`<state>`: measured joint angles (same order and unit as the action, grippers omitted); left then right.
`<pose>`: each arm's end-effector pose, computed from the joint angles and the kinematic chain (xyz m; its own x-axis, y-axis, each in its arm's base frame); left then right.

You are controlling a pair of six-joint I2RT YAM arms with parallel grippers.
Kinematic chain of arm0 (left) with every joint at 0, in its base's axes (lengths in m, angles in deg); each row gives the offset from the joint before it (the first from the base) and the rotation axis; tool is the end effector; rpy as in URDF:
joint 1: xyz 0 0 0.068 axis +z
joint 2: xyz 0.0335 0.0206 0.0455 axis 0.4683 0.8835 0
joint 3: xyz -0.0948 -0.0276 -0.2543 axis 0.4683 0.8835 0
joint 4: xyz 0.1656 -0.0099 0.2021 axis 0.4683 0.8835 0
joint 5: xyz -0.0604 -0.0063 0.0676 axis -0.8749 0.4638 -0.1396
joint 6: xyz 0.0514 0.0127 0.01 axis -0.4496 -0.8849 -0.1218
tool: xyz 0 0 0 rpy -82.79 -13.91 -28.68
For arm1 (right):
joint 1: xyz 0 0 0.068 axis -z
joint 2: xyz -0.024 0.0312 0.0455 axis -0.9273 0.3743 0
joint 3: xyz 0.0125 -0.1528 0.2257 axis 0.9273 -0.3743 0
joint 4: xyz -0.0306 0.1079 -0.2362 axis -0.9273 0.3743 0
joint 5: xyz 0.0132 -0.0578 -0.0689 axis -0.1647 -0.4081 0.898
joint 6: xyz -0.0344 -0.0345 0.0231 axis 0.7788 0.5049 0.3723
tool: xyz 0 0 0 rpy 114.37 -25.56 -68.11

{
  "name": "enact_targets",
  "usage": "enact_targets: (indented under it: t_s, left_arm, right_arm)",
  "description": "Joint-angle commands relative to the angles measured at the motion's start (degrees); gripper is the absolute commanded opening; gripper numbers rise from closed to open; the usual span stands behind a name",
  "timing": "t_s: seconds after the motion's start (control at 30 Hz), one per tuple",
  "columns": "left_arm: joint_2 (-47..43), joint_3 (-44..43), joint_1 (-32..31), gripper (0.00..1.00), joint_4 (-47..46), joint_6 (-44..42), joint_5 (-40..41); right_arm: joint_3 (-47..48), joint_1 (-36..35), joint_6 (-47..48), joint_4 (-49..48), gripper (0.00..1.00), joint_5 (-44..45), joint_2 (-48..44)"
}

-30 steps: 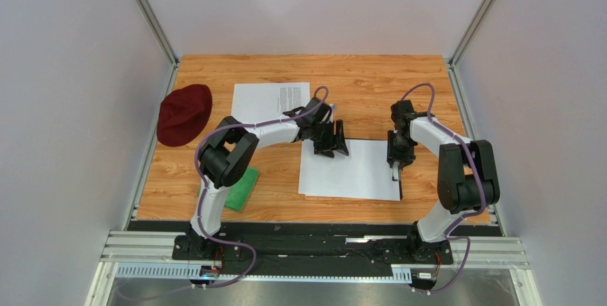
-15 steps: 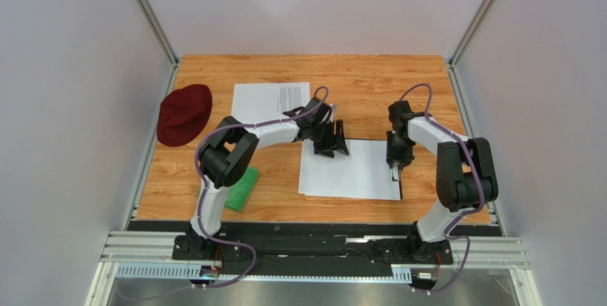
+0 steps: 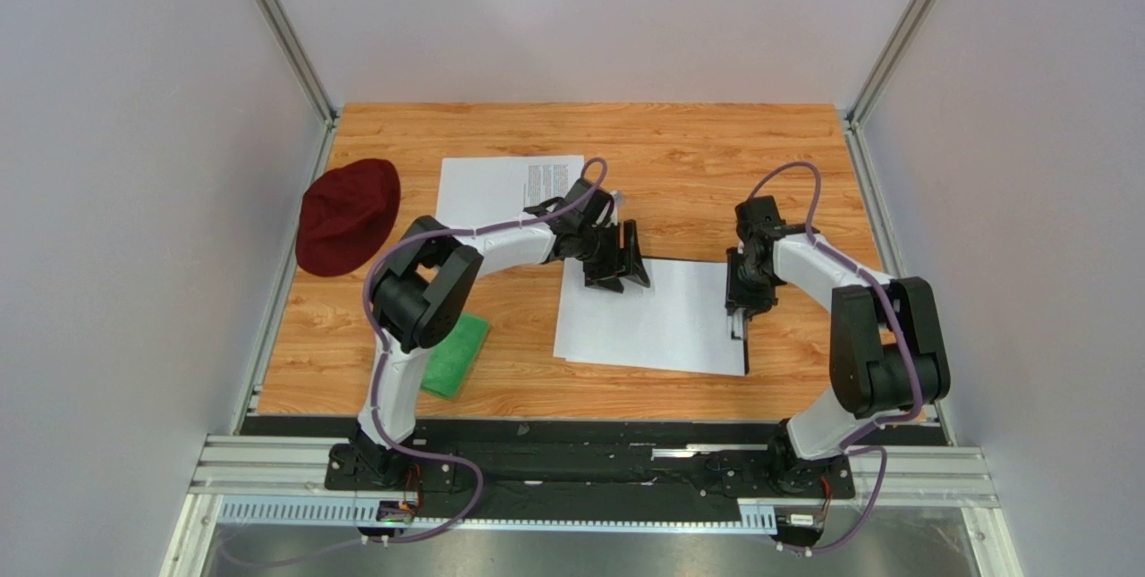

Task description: Put the files into the folder

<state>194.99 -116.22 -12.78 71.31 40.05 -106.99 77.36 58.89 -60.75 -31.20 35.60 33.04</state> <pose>0.3296 -0.3026 0.1482 -0.9803 -0.0229 -0.1961 0.1159 0.7372 -0.6656 0.2754 0.0422 0.1630 -0.9751 0.0724 -0.2095 0.0763 0.9970 -0.0105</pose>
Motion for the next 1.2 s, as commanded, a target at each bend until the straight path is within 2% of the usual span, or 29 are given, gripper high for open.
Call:
enact_targets:
  t_s: [0.0,0.23,0.5,0.73,0.87,0.97,1.0,1.17]
  left_arm:
    - [0.83,2.68,0.89,0.69,2.63,-2.2,3.4]
    - [0.39,2.68,1.77,0.69,4.47,-4.14,4.54]
    - [1.09,2.33,1.77,0.69,4.82,-3.88,4.54]
    - [2.32,2.07,1.6,0.69,3.68,-2.91,3.75]
    - [2.93,1.36,0.55,0.69,2.89,-2.12,3.05]
    - [1.97,1.44,0.28,0.69,2.19,-2.03,2.43]
    - [1.36,1.62,0.28,0.7,2.1,-2.2,2.52]
    - [-4.0,0.84,0.28,0.75,3.15,-3.0,1.03]
  right_arm:
    - [-3.59,-0.55,-2.89,-13.19,0.0,-19.71,-2.4]
    - [-9.04,1.91,-4.38,-21.45,0.0,-29.03,-5.56]
    - [-14.23,4.11,-6.93,-28.75,0.0,-34.65,-8.47]
    - [-16.43,5.17,-7.46,-31.31,0.0,-36.86,-9.52]
    - [-15.03,5.26,-6.58,-28.59,0.0,-34.5,-9.96]
    - [-12.49,5.17,-5.62,-21.67,0.0,-29.23,-9.7]
    - [-10.47,5.08,-4.92,-17.47,0.0,-26.87,-9.61]
    - [-7.73,5.17,-2.02,-11.72,0.0,-22.37,-9.61]
